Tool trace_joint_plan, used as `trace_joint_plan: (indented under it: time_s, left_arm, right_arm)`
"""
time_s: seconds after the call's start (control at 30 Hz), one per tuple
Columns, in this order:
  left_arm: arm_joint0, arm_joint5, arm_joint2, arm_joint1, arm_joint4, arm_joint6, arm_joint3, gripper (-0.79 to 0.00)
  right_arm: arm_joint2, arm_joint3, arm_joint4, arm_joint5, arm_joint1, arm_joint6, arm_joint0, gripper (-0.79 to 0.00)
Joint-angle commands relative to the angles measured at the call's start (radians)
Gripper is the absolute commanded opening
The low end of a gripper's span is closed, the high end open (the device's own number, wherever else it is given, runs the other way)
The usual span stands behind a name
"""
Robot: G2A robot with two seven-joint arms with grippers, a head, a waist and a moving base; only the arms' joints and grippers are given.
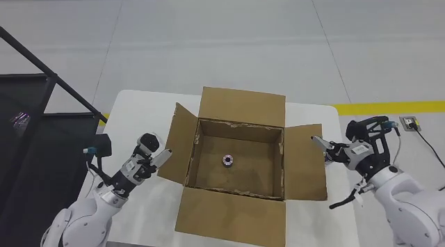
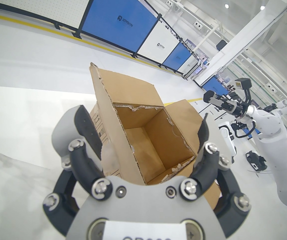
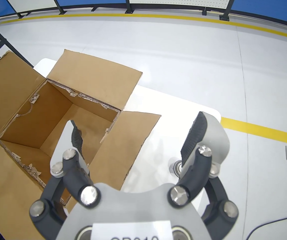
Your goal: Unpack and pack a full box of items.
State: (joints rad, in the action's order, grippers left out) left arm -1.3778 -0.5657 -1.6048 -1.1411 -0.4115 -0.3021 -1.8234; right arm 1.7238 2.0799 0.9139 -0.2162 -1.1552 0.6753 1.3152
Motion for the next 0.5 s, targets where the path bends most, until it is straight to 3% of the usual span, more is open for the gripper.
trace_joint_plan:
  time_s: [0.0, 0.13, 0.3, 0.47]
  left_arm:
    - [-0.006, 0.001, -0.01, -0.001, 0.005, 0.036, -0.008, 0.0]
    - [-0.043, -0.022, -0.057, -0.002, 0.024, 0.139, -0.009, 0.0]
    - [-0.098, -0.058, -0.1, -0.006, 0.042, 0.248, -0.001, 0.0]
    - [-0.117, -0.084, -0.105, -0.008, 0.036, 0.28, 0.013, 0.0]
  right_arm:
    - [0.015, 0.007, -0.044, 0.003, 0.0, -0.004, 0.012, 0.0]
    - [0.056, 0.004, -0.14, -0.012, 0.006, 0.057, 0.015, 0.0]
    - [0.07, -0.026, -0.226, -0.029, 0.022, 0.251, -0.023, 0.0]
    - [0.061, -0.044, -0.321, -0.039, 0.031, 0.351, -0.026, 0.0]
